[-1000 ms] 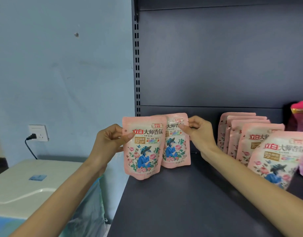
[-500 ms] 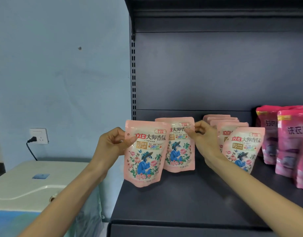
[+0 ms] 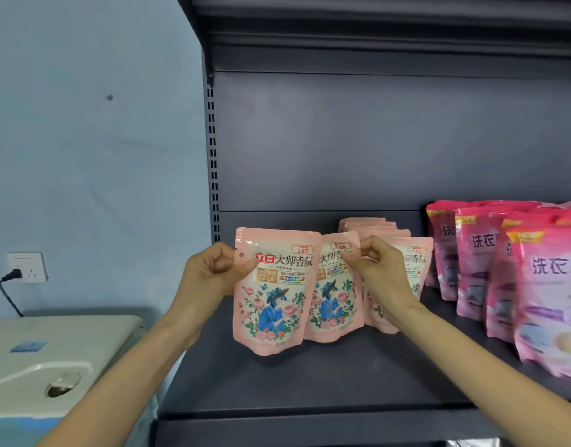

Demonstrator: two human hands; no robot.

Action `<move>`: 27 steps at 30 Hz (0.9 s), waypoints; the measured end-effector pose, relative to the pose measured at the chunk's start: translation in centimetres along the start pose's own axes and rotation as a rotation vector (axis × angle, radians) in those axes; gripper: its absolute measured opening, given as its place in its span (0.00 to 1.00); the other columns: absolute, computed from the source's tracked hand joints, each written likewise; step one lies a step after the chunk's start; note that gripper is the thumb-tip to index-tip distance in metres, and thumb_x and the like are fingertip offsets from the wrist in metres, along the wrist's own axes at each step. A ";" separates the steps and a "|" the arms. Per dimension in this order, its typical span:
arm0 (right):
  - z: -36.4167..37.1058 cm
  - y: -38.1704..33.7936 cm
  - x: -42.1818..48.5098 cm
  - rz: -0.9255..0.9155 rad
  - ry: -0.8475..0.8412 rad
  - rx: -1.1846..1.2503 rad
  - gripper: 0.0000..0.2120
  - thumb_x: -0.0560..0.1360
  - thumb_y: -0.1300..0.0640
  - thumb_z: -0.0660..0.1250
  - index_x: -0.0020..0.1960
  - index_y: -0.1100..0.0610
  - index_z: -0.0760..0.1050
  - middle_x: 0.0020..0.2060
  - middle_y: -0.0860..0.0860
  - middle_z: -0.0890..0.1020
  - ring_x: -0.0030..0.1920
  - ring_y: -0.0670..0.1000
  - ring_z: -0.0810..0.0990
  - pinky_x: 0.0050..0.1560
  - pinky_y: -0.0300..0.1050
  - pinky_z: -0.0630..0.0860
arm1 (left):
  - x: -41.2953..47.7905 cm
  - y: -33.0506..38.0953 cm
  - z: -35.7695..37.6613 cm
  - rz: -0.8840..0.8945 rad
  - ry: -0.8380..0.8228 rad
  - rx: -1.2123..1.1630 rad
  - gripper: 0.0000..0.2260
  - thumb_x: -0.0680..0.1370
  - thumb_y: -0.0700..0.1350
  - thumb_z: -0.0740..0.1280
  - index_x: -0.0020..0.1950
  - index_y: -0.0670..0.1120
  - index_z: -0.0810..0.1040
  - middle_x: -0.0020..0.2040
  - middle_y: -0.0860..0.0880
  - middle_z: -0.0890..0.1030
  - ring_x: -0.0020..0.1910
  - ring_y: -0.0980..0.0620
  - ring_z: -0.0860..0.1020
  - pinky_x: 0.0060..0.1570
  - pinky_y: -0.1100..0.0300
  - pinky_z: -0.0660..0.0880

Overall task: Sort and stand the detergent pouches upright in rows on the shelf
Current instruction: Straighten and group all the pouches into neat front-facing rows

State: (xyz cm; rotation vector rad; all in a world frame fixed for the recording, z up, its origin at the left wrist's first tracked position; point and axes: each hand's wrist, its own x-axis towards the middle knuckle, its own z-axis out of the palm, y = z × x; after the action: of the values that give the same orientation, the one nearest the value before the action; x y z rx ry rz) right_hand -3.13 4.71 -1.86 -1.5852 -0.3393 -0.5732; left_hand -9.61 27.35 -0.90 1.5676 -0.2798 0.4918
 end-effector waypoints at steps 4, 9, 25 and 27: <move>-2.5 0.5 -0.1 0.019 -0.038 0.040 0.04 0.72 0.68 0.69 0.41 0.66 0.74 0.35 0.51 0.80 0.31 0.39 0.80 0.31 0.32 0.75 | 0.2 0.0 2.6 -0.004 -0.011 -0.017 0.05 0.73 0.37 0.68 0.40 0.38 0.73 0.37 0.50 0.85 0.38 0.53 0.84 0.34 0.62 0.79; -6.6 1.8 0.0 0.058 -0.014 0.040 0.08 0.72 0.67 0.69 0.37 0.59 0.73 0.36 0.51 0.81 0.35 0.44 0.80 0.31 0.33 0.75 | -0.3 -0.2 6.5 -0.022 -0.021 -0.034 0.05 0.73 0.37 0.68 0.39 0.39 0.74 0.39 0.49 0.85 0.39 0.53 0.84 0.34 0.63 0.79; -11.9 5.8 -0.8 0.248 -0.331 -0.054 0.10 0.69 0.64 0.73 0.46 0.52 0.78 0.45 0.49 0.84 0.44 0.46 0.83 0.42 0.44 0.81 | -2.3 -1.2 10.5 -0.101 0.060 -0.052 0.04 0.72 0.37 0.68 0.40 0.39 0.74 0.39 0.47 0.85 0.39 0.52 0.84 0.33 0.63 0.79; -11.8 6.1 -0.6 0.246 -0.308 -0.071 0.10 0.68 0.64 0.73 0.45 0.52 0.79 0.45 0.52 0.84 0.46 0.50 0.84 0.46 0.50 0.82 | -2.4 -1.3 10.4 -0.112 0.069 -0.036 0.04 0.73 0.37 0.68 0.41 0.39 0.75 0.39 0.48 0.85 0.39 0.52 0.84 0.33 0.63 0.79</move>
State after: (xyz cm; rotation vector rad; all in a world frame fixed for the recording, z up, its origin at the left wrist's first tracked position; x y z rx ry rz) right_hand -2.18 -7.50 -7.02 -1.7558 -0.3495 -0.1518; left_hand -9.63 16.88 -3.19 1.5189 -0.1462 0.4497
